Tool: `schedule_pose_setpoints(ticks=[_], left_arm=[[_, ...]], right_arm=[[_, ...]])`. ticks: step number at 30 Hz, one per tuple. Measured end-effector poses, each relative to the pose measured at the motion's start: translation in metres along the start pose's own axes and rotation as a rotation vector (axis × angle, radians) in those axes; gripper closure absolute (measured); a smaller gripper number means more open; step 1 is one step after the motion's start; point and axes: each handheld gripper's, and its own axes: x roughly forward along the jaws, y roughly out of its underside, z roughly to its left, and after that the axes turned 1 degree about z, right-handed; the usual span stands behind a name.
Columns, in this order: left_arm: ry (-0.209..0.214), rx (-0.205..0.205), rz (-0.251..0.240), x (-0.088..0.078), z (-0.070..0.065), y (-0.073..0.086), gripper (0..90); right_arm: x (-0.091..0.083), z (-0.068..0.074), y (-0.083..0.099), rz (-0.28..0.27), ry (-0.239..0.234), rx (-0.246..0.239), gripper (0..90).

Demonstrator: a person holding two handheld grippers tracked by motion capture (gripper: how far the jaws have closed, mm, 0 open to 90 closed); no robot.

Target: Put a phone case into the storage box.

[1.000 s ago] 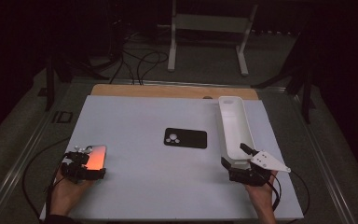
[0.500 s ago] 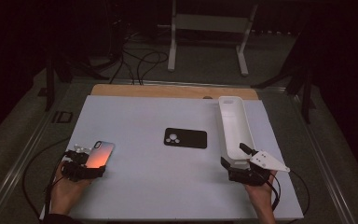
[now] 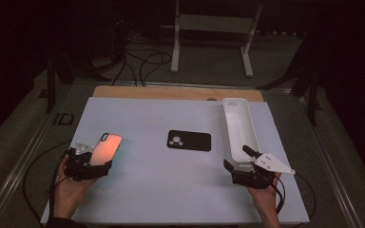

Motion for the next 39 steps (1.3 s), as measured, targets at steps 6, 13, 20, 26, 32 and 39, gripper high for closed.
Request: schedule_pose_setpoints(ticks=[6, 13, 20, 26, 32, 39], left_arm=[[0.032, 0.071, -0.112, -0.008, -0.017, -0.011, 17.0], [0.076, 0.156, -0.196, -0.010, -0.034, -0.021, 17.0], [0.111, 0.232, -0.242, -0.007, -0.052, -0.034, 17.0], [0.141, 0.292, -0.274, -0.005, -0.068, -0.045, 17.0], [0.162, 0.336, -0.307, -0.006, -0.080, -0.053, 17.0], [0.173, 0.374, -0.336, -0.006, -0.092, -0.061, 17.0]], right_arm=[[0.001, -0.001, -0.005, -0.002, -0.012, 0.005, 10.3], [0.008, -0.004, -0.014, 0.020, -0.051, -0.003, 10.3], [0.019, -0.008, -0.023, 0.048, -0.102, 0.015, 10.2], [0.027, -0.005, -0.036, 0.070, -0.142, 0.017, 10.2], [0.039, 0.003, -0.050, 0.087, -0.198, 0.001, 10.2], [0.056, 0.017, -0.065, 0.089, -0.262, -0.001, 10.2]])
